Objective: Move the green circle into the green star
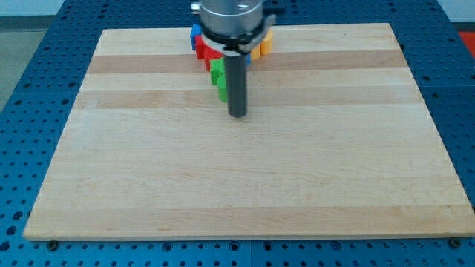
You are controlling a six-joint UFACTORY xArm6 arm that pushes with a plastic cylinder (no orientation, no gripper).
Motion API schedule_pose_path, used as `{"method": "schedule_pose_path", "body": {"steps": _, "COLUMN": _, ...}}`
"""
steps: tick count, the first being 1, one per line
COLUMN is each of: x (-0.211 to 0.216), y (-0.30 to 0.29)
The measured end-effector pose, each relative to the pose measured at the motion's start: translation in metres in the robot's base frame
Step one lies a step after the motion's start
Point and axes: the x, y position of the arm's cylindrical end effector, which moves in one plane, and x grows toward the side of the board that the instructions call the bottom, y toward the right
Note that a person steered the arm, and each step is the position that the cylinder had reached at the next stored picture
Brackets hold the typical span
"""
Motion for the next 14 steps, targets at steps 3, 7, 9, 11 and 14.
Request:
{"method": "schedule_pose_path", "body": {"steps": 3, "x": -0.030, "y": 0.010}}
{"method": "schedule_pose_path", "body": {"steps": 7, "x": -0.005, "y": -0.014}}
{"method": "schedule_pose_path", "body": {"steps": 9, "x": -0.007, "y": -0.019}}
{"method": "schedule_pose_path", "body": {"steps": 11, "x": -0.011, "y": -0.024}}
{"method": "schedule_pose_path", "body": {"steps": 14, "x": -0.025, "y": -0.036}}
